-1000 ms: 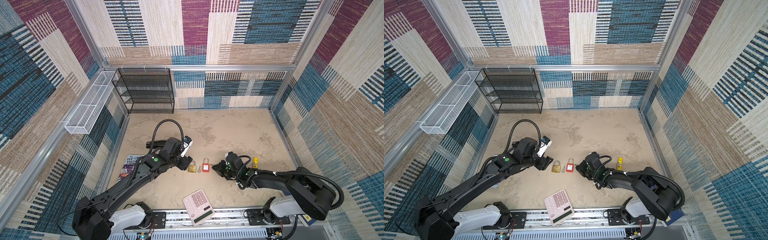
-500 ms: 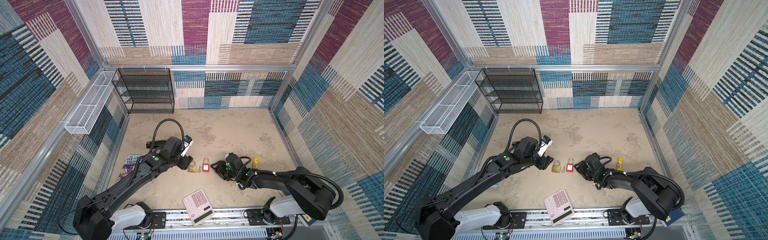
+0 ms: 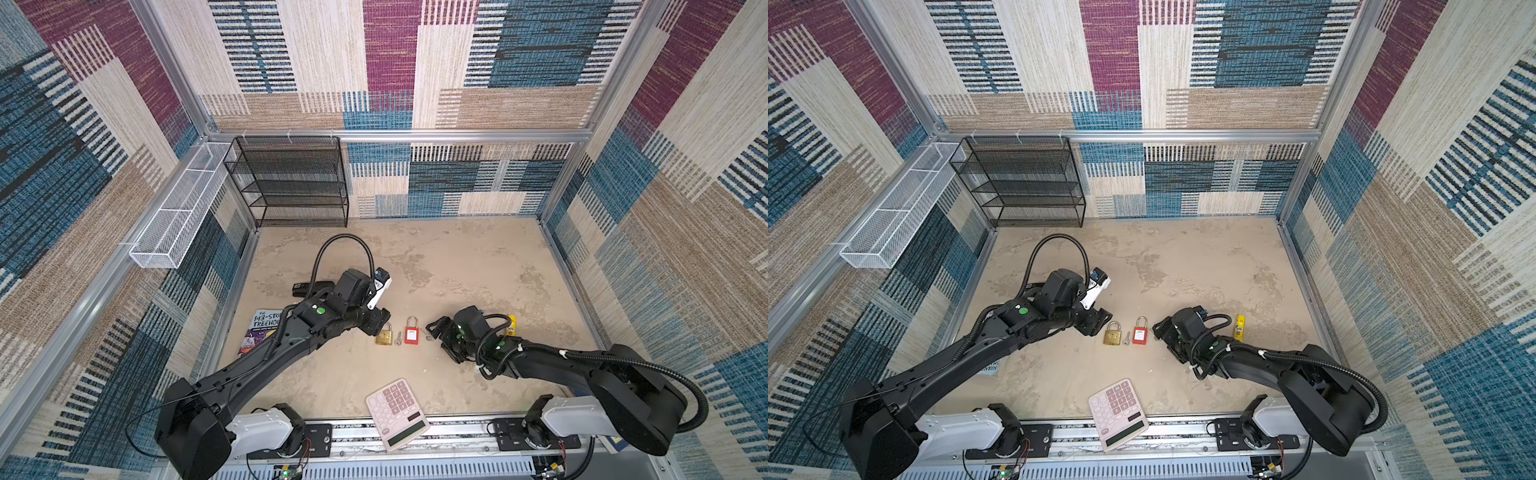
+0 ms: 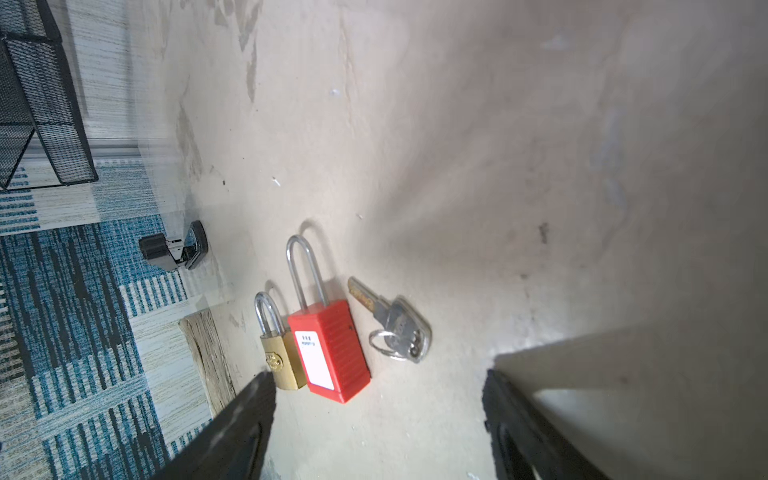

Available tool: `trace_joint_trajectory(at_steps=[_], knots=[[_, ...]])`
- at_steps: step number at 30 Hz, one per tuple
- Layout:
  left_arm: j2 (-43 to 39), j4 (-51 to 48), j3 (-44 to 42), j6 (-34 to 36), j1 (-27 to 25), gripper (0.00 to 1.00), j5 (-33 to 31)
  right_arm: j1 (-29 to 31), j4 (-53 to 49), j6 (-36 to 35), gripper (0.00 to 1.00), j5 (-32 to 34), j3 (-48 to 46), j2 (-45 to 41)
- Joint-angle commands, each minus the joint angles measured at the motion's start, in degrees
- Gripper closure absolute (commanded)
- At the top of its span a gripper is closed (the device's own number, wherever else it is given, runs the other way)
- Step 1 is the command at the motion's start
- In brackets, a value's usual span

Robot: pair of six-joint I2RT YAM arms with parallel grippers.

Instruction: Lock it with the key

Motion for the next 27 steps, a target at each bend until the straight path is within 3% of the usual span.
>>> trace_joint_trajectory(at_steps=[1,8,27], knots=[[0.1,-0.4,0.8,-0.3,-0.2,0.31,0.4,-1.3,1.6,-4.7,0.19,-1.0,1.6,1.5],[-0.2,-1.7,1.1,0.0,-0.3,0.31,-0.5,-6.0,1.8,-10.7,0.19,-6.2,5.6,5.3],[-0.9,-2.0,-0.2,-0.3,-0.3,0.31,-0.3,-5.6,4.0,-9.3,0.19,-15.3,4.4,7.1]])
